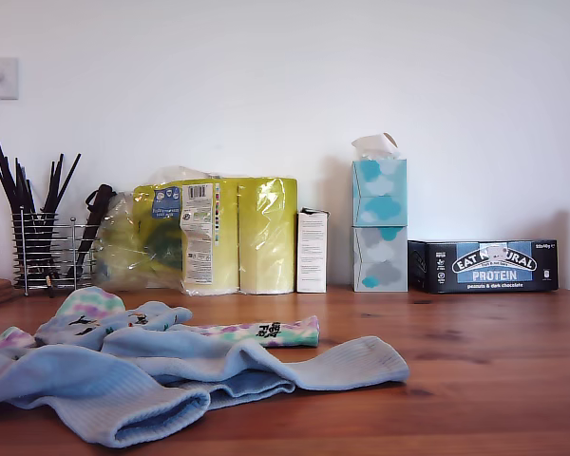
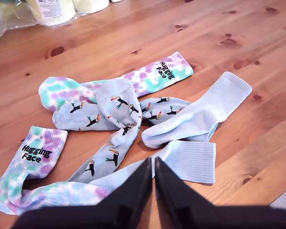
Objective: Pair up the socks based on colour and pattern, by placing each sock on top of its pair
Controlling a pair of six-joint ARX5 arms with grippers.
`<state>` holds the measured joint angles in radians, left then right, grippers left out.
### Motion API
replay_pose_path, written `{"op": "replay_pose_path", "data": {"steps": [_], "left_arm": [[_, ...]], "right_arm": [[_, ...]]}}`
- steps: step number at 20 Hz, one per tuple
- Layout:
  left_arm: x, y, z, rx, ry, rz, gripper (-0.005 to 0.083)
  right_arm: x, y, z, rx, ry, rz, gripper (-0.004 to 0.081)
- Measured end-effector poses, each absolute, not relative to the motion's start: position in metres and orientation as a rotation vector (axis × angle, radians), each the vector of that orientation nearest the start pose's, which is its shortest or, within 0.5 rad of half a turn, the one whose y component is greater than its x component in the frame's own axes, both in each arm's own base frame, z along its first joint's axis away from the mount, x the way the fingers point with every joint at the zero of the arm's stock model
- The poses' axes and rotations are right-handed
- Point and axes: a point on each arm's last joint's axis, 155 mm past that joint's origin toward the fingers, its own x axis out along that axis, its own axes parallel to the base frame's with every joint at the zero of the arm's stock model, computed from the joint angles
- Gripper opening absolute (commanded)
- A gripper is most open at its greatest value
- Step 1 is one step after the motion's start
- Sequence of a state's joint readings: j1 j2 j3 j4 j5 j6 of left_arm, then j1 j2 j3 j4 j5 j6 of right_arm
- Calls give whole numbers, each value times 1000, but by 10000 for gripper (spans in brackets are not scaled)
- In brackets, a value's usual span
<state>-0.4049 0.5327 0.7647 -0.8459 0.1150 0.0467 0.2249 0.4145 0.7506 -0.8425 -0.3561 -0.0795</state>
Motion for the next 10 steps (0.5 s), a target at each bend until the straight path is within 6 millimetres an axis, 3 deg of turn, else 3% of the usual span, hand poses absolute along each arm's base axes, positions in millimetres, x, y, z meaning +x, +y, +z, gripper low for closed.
{"op": "replay_pose_path", "data": {"steps": [3,10], "left_arm": [[188,-120,209,94,610,-591,-20],[190,-121,210,92,610,-596,-20]], "right_arm": [[188,108,246,-26,425,580,-13],[190,108,248,-24,416,577,-13]]}}
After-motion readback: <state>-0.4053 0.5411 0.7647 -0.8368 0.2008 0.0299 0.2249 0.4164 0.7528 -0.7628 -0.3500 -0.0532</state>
